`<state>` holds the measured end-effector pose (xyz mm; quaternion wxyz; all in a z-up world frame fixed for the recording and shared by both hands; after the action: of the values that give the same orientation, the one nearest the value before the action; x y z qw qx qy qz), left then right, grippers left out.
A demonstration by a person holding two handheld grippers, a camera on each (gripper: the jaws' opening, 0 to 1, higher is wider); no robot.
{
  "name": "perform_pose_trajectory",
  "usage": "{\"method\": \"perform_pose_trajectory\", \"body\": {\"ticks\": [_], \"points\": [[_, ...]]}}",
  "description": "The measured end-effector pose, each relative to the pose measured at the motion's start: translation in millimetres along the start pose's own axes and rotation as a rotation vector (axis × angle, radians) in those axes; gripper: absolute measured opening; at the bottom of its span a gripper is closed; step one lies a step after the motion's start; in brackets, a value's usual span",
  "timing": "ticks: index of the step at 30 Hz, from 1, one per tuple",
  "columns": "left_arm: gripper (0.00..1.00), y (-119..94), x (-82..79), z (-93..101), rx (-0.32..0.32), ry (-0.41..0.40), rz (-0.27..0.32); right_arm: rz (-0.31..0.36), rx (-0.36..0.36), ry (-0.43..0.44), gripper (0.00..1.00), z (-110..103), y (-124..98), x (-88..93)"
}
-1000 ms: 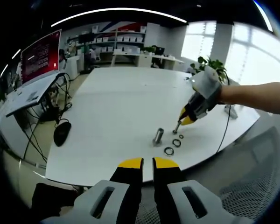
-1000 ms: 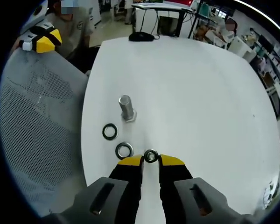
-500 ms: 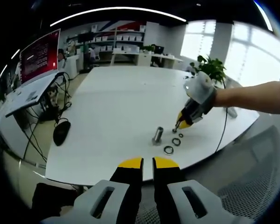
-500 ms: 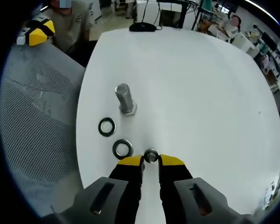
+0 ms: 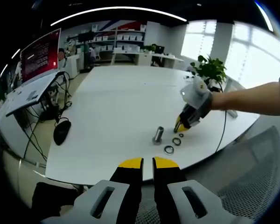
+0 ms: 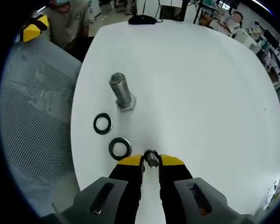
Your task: Place the washer onto the threaded stud by aligning its center hole with the stud, sliding it down to the base, and recovering from edge contact or off-axis alignment until the washer reaches the visible bottom stop.
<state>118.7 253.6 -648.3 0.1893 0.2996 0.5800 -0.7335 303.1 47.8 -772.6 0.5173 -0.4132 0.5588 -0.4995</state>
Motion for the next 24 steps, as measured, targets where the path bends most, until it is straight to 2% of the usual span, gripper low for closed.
{"method": "perform_pose_trajectory", "body": {"ticks": [5, 9, 24], "points": [[0.05, 0, 0.0, 0.1, 0.000, 0.001, -0.002, 0.001, -0.016, -0.001, 0.15, -2, 1, 0.9], [0.05, 0, 0.1, 0.1, -0.001, 0.000, -0.001, -0.005, -0.011, -0.016, 0.21, -3, 1, 4.0], [0.05, 0, -0.7, 0.4, 0.000, 0.001, 0.005, 0.002, -0.029, 0.035, 0.21, -10, -3, 22.7]]}}
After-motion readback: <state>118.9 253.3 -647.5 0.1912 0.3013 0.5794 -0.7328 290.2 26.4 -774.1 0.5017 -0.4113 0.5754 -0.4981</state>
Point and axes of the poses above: the point that each gripper's makers call its tool centre point, and the gripper's own axes: y roughly forward along the fingers, z roughly to its right, x roughly out of its underside, the point moved 6 cm from there along -y, roughly backward along the fingers, and after that the axes turned 9 degrees about -z, right-handed, at the moved point
